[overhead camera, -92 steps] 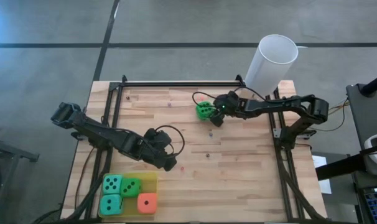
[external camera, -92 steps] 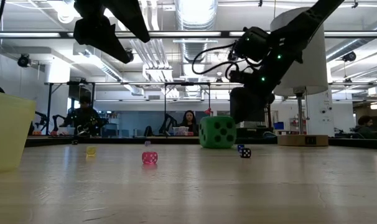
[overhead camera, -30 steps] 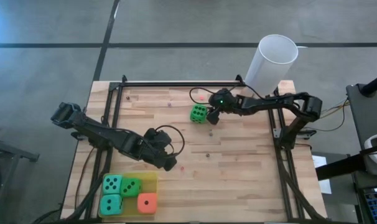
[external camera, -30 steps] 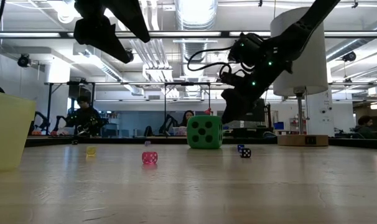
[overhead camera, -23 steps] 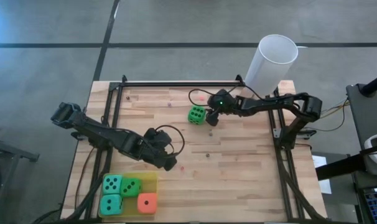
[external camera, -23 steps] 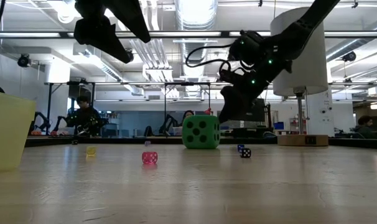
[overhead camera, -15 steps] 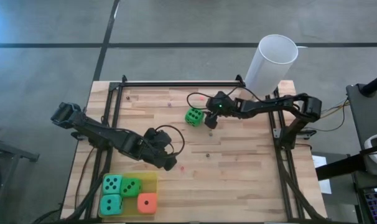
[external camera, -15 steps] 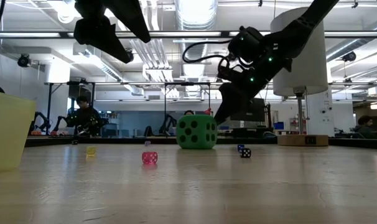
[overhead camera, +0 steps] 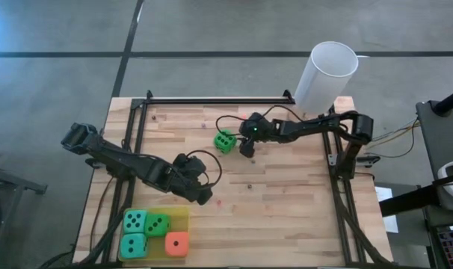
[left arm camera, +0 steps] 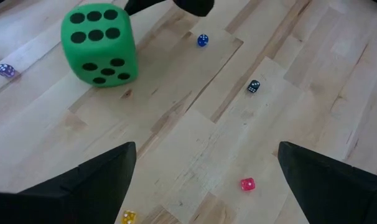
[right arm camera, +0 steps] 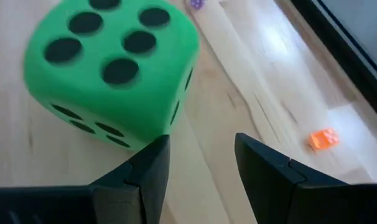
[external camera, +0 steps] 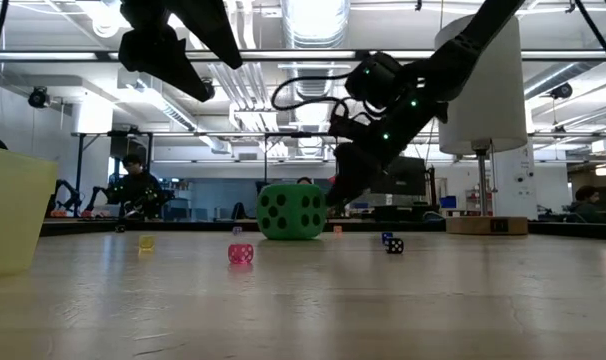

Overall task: Pick & Place Dice
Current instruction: Put the large green dice into the yellow bin

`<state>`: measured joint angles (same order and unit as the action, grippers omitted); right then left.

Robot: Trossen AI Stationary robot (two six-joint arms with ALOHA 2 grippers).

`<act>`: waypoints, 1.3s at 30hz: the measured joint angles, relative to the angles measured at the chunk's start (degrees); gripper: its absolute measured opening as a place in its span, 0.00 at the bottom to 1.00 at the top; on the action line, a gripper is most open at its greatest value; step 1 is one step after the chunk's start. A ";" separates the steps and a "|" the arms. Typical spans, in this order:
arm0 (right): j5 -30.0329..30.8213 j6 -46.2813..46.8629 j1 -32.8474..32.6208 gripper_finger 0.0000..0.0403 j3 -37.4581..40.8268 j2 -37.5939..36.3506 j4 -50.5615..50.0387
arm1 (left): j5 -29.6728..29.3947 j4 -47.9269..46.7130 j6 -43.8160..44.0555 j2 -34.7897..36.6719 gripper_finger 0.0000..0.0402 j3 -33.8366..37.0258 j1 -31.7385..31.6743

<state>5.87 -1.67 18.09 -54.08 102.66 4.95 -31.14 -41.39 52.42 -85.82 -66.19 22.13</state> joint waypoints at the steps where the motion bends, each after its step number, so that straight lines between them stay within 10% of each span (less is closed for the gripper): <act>1: -0.10 0.02 -0.18 0.45 -0.43 0.68 -0.06 | 0.00 0.01 0.00 0.00 0.98 0.00 0.00; 20: -0.16 -3.49 -4.88 0.45 -4.60 3.21 -0.59 | 0.01 0.00 -0.06 0.00 0.98 0.00 0.02; 39: -0.10 -5.20 -9.63 0.45 3.84 -24.92 -14.04 | -2.36 0.25 -0.11 0.00 0.99 0.00 -1.82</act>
<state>5.77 -6.87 8.47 -50.24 77.74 -9.09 -33.49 -41.14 52.31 -85.82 -66.19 20.31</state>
